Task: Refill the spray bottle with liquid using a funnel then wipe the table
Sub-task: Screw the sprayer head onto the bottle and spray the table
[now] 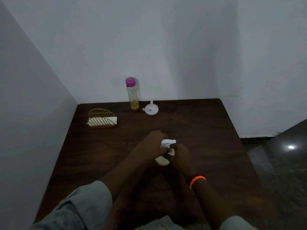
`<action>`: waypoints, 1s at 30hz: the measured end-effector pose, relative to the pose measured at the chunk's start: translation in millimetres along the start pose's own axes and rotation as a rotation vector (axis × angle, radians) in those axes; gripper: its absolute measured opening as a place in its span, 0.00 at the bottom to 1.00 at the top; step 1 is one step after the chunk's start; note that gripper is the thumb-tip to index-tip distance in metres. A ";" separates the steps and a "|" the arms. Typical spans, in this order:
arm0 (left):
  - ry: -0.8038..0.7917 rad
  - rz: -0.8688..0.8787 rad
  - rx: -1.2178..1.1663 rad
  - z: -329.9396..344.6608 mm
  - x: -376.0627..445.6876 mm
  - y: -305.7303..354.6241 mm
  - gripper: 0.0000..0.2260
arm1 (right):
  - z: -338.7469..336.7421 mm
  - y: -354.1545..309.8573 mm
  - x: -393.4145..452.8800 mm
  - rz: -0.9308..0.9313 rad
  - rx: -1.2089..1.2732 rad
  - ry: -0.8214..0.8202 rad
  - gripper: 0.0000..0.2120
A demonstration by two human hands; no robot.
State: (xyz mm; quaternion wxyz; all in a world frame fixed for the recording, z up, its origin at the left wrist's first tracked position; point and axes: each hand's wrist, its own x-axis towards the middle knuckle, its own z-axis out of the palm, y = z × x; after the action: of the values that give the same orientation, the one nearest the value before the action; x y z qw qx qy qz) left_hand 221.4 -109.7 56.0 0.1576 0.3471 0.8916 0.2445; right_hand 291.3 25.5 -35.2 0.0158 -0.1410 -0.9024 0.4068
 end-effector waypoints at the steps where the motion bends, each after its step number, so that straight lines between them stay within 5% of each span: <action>1: -0.007 -0.015 0.012 0.0 0.3 0.0 0.15 | 0.8 1.1 0.2 0.004 0.003 0.006 0.08; 5: -0.042 0.002 -0.010 3.0 2.0 1.4 0.16 | 3.2 4.5 0.9 0.033 -0.008 0.001 0.15; 12: 0.031 0.032 -0.012 3.2 -1.4 -3.4 0.15 | 1.1 2.8 1.6 0.017 -0.003 0.005 0.07; 18: -0.012 0.058 -0.027 4.4 -0.3 -5.6 0.12 | 3.0 6.3 1.0 0.069 -0.019 -0.014 0.18; 25: 0.062 -0.003 0.060 15.9 0.6 -9.5 0.15 | -0.9 2.9 2.4 0.051 -0.021 -0.063 0.09; 30: -0.013 0.035 0.114 8.1 3.9 -10.2 0.12 | 1.5 4.1 0.9 0.065 -0.018 -0.048 0.16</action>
State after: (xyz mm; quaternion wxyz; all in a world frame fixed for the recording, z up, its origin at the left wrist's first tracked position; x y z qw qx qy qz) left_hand 216.7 -110.9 43.2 0.1390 0.3724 0.8970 0.1936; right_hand 291.2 27.1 -39.3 -0.0206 -0.1607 -0.9011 0.4022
